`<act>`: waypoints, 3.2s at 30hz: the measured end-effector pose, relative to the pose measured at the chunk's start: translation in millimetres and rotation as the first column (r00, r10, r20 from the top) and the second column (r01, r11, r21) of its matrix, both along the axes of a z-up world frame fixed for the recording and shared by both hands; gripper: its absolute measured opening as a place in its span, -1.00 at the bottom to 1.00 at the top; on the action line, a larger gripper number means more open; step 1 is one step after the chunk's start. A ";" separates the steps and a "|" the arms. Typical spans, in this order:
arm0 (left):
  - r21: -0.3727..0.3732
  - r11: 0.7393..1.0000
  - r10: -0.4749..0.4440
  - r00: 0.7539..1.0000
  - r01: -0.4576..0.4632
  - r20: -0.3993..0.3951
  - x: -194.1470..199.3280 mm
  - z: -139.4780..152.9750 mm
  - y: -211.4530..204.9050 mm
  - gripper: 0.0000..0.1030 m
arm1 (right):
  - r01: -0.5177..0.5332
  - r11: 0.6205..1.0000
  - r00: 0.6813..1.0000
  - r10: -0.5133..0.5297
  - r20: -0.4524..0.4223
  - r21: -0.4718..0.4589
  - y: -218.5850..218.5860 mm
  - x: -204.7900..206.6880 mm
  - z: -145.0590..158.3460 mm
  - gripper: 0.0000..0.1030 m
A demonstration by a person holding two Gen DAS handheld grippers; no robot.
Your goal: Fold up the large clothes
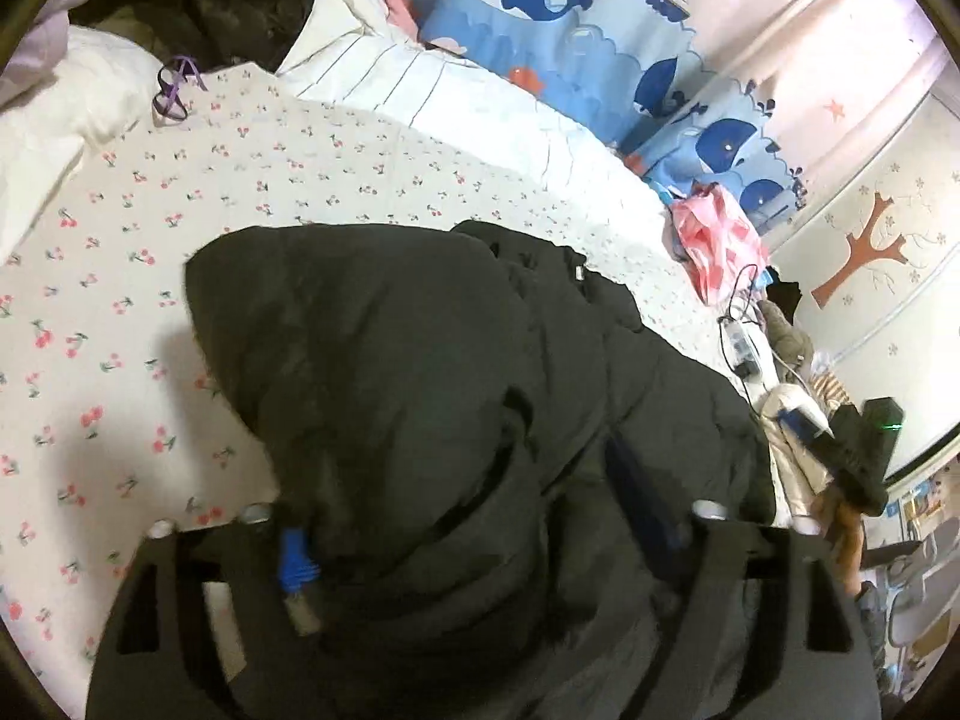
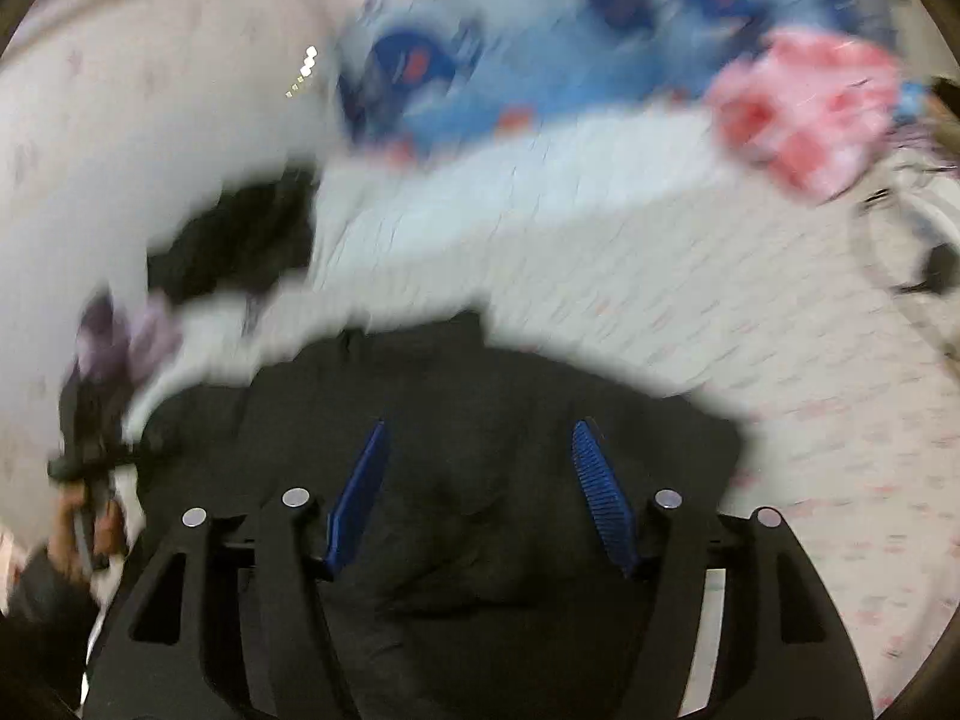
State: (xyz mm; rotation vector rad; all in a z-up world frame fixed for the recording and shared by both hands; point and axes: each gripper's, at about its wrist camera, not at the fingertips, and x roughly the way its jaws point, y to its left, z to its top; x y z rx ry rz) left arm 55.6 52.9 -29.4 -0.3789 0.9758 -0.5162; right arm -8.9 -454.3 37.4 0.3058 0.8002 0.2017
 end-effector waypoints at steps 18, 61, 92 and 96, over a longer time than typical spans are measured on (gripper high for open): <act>0.016 0.979 -0.189 0.935 0.203 -0.300 -165.2 -30.9 128.5 0.86 | -0.014 0.960 0.963 0.088 -0.254 0.279 -26.9 -270.2 -76.9 0.70; -0.403 0.892 -0.342 0.889 0.205 -0.305 -327.2 -72.1 168.7 0.38 | -0.064 0.657 0.956 0.255 -0.142 0.751 -40.9 -399.3 -105.7 0.33; -0.390 0.894 -0.277 0.956 0.218 -0.100 -339.6 -20.4 154.3 -0.53 | -0.300 0.568 0.930 0.353 0.102 0.766 0.2 -402.5 -74.7 0.29; -0.421 0.898 -0.251 0.933 0.125 -0.260 -332.0 -76.7 161.1 0.32 | -0.194 0.565 0.938 0.346 -0.017 0.802 4.7 -402.9 -117.7 0.44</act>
